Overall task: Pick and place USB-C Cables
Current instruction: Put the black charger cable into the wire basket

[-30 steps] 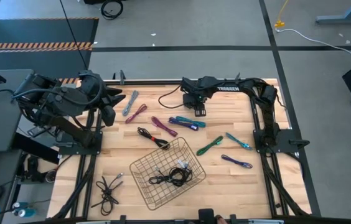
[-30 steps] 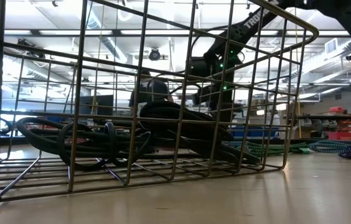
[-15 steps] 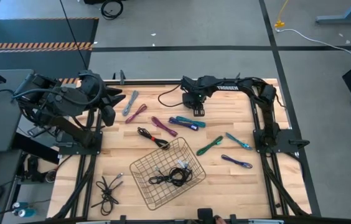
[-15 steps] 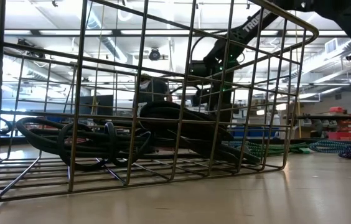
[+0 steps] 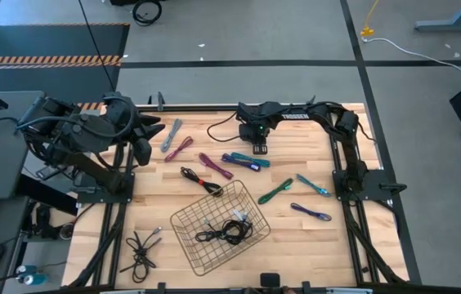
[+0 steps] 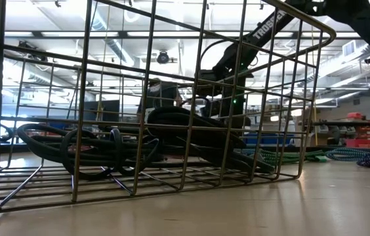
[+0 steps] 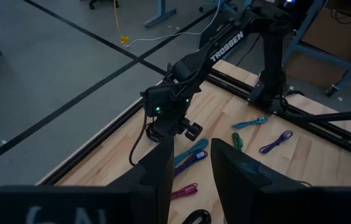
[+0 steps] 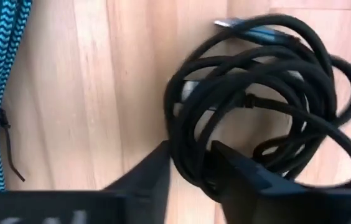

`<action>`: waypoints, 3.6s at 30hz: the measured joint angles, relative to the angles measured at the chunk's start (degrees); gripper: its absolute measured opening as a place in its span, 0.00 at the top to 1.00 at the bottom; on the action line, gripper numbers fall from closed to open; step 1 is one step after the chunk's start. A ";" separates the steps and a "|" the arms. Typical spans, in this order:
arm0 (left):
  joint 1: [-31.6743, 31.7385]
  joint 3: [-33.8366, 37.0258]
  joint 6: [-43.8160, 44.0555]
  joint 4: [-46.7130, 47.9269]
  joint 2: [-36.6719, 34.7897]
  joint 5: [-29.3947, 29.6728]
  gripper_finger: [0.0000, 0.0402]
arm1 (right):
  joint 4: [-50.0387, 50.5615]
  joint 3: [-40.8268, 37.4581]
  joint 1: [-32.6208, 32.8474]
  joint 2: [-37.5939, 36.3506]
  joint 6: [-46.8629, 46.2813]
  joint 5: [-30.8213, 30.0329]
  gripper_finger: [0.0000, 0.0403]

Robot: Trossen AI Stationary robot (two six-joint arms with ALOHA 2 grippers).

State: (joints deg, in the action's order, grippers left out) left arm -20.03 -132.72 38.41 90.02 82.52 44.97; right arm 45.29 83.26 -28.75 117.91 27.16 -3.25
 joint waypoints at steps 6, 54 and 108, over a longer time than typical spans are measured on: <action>0.00 0.01 0.00 0.00 0.00 -0.01 0.72 | 0.39 0.04 0.19 -0.22 -0.39 0.08 0.96; -0.02 0.01 -0.13 0.00 0.02 -2.73 0.72 | -6.90 15.41 42.29 -16.27 -40.83 18.65 0.97; -0.02 0.00 -0.52 0.00 0.04 -5.24 0.72 | -1.43 15.37 42.21 5.84 -39.27 15.32 0.73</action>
State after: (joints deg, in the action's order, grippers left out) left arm -20.05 -132.72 37.89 90.02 82.56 39.72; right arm 43.87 98.64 13.45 123.74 -12.12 12.07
